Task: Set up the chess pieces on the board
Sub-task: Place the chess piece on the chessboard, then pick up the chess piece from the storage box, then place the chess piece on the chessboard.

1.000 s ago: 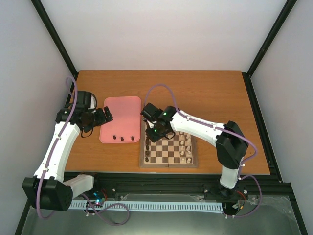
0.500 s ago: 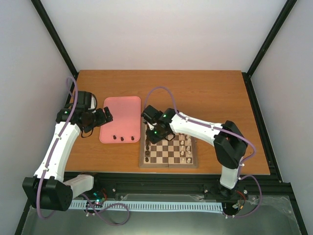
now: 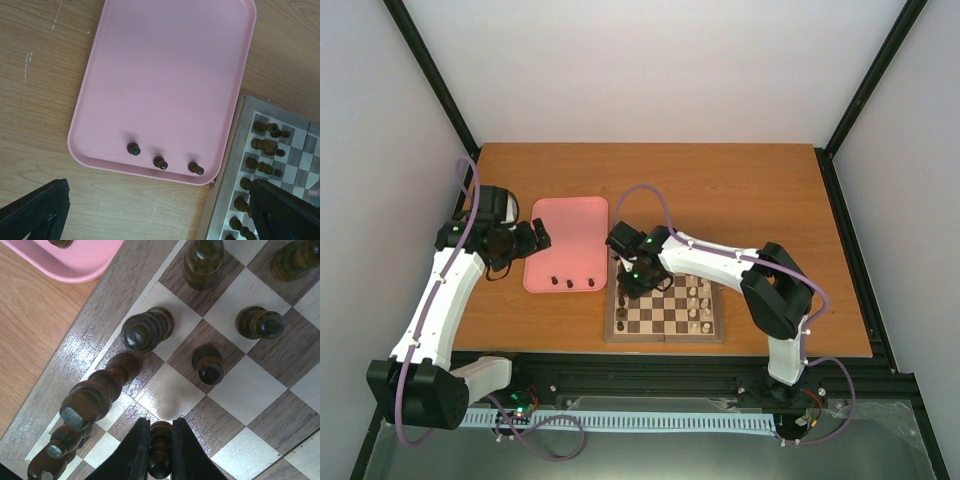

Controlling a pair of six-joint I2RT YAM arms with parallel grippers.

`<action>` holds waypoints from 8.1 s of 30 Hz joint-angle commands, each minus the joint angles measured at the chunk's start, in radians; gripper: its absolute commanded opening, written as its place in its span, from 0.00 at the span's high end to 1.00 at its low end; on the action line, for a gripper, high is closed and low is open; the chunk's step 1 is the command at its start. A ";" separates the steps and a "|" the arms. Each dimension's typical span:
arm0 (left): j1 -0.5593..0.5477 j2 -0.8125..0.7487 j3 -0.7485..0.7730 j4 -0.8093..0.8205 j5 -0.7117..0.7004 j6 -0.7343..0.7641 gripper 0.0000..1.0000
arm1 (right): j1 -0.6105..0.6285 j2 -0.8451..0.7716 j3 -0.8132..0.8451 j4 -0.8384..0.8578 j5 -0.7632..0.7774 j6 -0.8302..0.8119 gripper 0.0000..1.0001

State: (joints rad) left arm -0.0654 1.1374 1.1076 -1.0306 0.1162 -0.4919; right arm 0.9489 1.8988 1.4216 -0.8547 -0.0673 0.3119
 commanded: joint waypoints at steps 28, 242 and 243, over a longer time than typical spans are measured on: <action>0.005 0.048 0.006 0.038 0.003 0.013 0.00 | 0.002 0.081 0.074 -0.001 0.048 -0.036 0.92; 0.005 -0.011 -0.011 0.001 -0.052 0.010 0.00 | 0.060 -0.009 -0.041 0.005 -0.010 -0.058 0.81; 0.005 -0.010 -0.011 0.001 -0.051 0.011 0.00 | 0.060 -0.011 -0.043 0.005 -0.007 -0.057 0.79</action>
State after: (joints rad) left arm -0.0654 1.1240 1.0882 -1.0466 0.0566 -0.4923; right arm 0.9985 1.8732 1.3689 -0.8417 -0.0864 0.2554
